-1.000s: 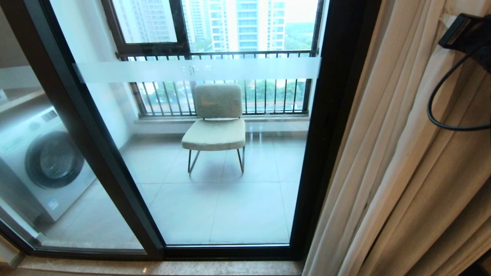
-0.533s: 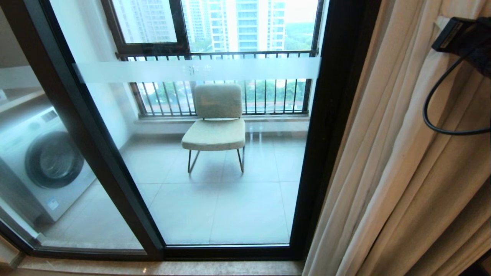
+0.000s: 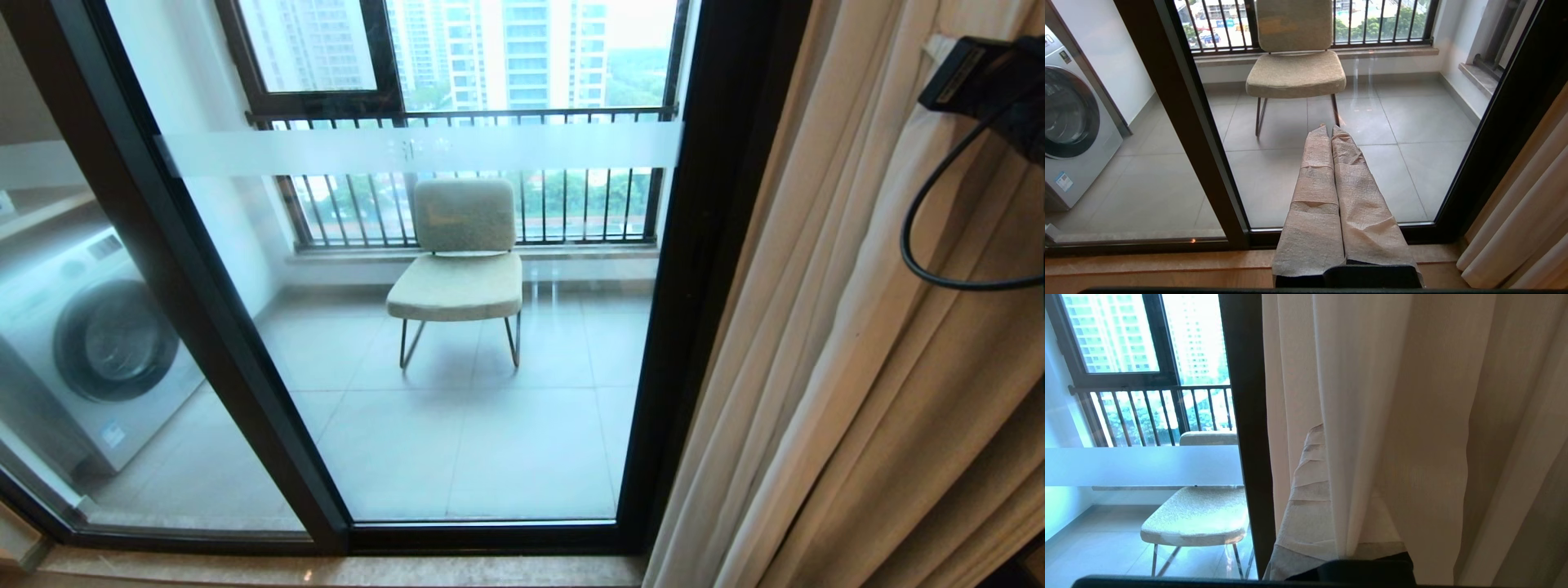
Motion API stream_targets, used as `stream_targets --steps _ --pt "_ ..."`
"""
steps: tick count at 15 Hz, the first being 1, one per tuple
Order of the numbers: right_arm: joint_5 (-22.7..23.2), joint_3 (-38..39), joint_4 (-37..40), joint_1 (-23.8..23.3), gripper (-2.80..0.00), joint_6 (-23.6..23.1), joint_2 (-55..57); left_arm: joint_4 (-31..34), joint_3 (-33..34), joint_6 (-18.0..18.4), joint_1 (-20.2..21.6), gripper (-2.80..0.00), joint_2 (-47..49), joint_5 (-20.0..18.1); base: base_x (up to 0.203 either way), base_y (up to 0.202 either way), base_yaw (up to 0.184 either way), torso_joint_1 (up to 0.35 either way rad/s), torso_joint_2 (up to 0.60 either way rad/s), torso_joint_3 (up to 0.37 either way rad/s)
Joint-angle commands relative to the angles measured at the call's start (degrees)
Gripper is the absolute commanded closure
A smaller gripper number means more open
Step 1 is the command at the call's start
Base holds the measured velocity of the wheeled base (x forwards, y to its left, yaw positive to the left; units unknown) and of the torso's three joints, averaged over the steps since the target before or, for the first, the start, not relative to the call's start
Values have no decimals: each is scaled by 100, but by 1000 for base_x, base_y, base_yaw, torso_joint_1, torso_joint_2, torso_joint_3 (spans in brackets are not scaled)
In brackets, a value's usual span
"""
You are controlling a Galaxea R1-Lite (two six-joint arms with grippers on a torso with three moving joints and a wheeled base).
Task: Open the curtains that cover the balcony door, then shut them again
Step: Close the inner curtains on both sides
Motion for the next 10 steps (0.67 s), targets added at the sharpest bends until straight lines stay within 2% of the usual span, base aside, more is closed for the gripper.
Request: stream_targets --steps 1,10 --pt "-5 -1 -33 9 0 1 -6 -2 1 2 -2 0 -2 0 0 0 0 0 0 0" --pt "-5 20 -41 195 0 1 117 -2 1 -6 7 0 -2 0 0 0 0 0 0 0"
